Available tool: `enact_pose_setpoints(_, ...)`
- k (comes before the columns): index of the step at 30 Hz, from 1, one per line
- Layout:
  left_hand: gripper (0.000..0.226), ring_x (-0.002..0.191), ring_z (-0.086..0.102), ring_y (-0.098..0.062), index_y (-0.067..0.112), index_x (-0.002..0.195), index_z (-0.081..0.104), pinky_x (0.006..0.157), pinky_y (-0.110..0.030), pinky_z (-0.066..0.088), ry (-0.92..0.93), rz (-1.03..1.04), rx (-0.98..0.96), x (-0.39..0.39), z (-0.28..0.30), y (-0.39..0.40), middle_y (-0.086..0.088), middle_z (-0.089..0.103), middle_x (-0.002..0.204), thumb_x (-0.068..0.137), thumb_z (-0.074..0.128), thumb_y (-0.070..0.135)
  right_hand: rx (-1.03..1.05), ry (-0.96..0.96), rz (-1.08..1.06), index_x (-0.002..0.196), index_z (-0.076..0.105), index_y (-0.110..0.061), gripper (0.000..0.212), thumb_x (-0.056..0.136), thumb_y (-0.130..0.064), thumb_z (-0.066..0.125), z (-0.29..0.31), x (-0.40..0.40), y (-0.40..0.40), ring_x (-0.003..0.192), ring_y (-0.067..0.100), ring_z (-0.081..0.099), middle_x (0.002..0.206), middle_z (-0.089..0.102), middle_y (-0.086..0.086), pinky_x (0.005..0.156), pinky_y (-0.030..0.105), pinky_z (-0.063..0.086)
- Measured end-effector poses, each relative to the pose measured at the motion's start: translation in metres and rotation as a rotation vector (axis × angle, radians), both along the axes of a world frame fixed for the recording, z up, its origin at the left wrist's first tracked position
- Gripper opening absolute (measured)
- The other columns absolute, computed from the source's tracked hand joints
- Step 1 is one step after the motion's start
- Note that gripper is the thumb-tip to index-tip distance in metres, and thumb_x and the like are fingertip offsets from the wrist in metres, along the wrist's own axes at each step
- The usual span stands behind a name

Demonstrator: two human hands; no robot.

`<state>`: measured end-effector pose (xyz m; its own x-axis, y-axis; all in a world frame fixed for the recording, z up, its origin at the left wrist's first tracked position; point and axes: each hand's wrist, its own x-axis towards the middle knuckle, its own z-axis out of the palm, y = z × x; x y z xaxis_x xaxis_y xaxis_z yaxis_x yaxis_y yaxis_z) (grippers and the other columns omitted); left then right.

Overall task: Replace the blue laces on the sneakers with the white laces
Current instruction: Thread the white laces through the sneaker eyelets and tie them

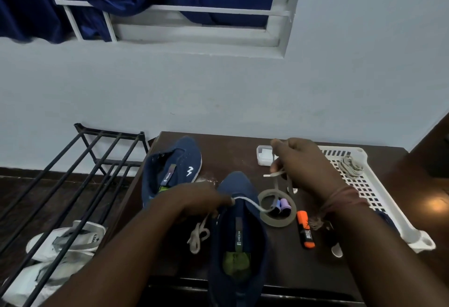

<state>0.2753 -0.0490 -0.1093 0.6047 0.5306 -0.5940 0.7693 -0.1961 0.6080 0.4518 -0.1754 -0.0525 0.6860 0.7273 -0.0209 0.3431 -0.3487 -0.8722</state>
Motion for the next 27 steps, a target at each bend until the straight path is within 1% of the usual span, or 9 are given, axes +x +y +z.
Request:
enact_pose_setpoints(4,0.036,0.075,0.062,-0.025,0.009,0.102,0.068,0.076,-0.039,0.053,-0.282,0.079,0.048,-0.005,0.025,0.005,-0.010,0.071,0.083,0.091,0.064,0.044,0.109,-0.021,-0.089,0.068,0.062,-0.001,0.045,0.093,-0.039,0.061,-0.002,0.006,0.002,0.039,0.009,0.048,0.048,0.057,0.002,0.057,0.026,0.039)
enact_pose_setpoints(8,0.012,0.055,0.050,-0.015,0.026,0.099,0.071,0.059,-0.031,0.044,-0.761,0.338,0.090,-0.017,0.069,0.015,0.000,0.060,0.071,0.091,0.067,0.035,0.252,0.062,-0.152,0.065,0.066,-0.006,0.040,0.087,-0.040,0.066,0.000,0.014,0.001,0.048,0.016,0.049,0.052,0.054,0.003,0.058,0.033,0.042)
enact_pose_setpoints(10,0.014,0.050,0.042,-0.016,0.029,0.101,0.071,0.051,-0.027,0.038,-0.846,0.354,0.205,-0.026,0.086,0.016,0.001,0.065,0.072,0.091,0.068,0.038,0.282,0.071,-0.168,0.058,0.065,-0.011,0.039,0.087,-0.037,0.066,0.002,0.015,0.000,0.048,0.016,0.052,0.053,0.057,0.005,0.058,0.033,0.045)
enact_pose_setpoints(13,0.024,0.059,0.061,-0.017,0.039,0.109,0.067,0.059,-0.029,0.047,-0.510,0.124,0.411,-0.047,0.101,0.027,0.001,0.074,0.084,0.086,0.072,0.043,0.301,0.068,-0.175,0.060,0.066,-0.010,0.038,0.084,-0.038,0.068,0.002,0.015,0.001,0.052,0.018,0.055,0.057,0.060,0.009,0.062,0.040,0.048)
enact_pose_setpoints(15,0.028,0.069,0.067,-0.017,0.042,0.111,0.066,0.063,-0.030,0.049,-0.241,-0.056,0.292,-0.061,0.106,0.030,0.000,0.074,0.089,0.086,0.075,0.032,0.273,0.030,-0.176,0.066,0.066,-0.007,0.038,0.084,-0.040,0.068,-0.001,0.015,0.002,0.054,0.019,0.056,0.058,0.060,0.009,0.064,0.040,0.050)
enact_pose_setpoints(19,0.037,0.073,0.056,-0.023,0.029,0.119,0.069,0.066,-0.034,0.044,-0.558,-0.018,0.003,-0.058,0.107,0.020,-0.013,0.068,0.093,0.086,0.072,0.014,0.116,-0.122,0.012,0.091,0.067,-0.024,0.023,0.081,-0.045,0.073,-0.004,0.000,0.004,0.049,0.004,0.055,0.061,0.064,-0.004,0.059,0.025,0.042)
enact_pose_setpoints(22,0.039,0.072,0.060,-0.012,0.022,0.124,0.066,0.062,-0.022,0.048,-0.664,-0.095,-0.044,-0.041,0.111,0.006,-0.017,0.071,0.104,0.085,0.070,0.014,0.008,-0.123,0.389,0.126,0.055,-0.040,0.045,0.084,-0.042,0.072,-0.010,-0.026,0.010,0.062,-0.006,0.055,0.071,0.063,-0.009,0.067,0.021,0.044)
enact_pose_setpoints(25,0.031,0.071,0.060,-0.012,0.023,0.118,0.069,0.063,-0.020,0.048,-0.613,-0.109,-0.017,-0.035,0.105,0.003,-0.011,0.072,0.094,0.088,0.071,0.014,0.088,-0.207,0.600,0.099,0.071,-0.019,0.015,0.095,-0.031,0.062,-0.016,-0.045,0.019,0.057,-0.003,0.050,0.070,0.064,-0.004,0.061,0.019,0.042)
enact_pose_setpoints(27,0.020,0.068,0.058,-0.016,0.026,0.108,0.071,0.062,-0.029,0.047,-0.440,-0.099,0.035,-0.040,0.093,0.013,-0.004,0.072,0.083,0.090,0.071,0.018,0.085,-0.253,0.497,0.078,0.068,-0.015,0.028,0.099,-0.030,0.056,-0.019,-0.039,0.021,0.053,0.002,0.046,0.061,0.057,-0.004,0.055,0.024,0.040)
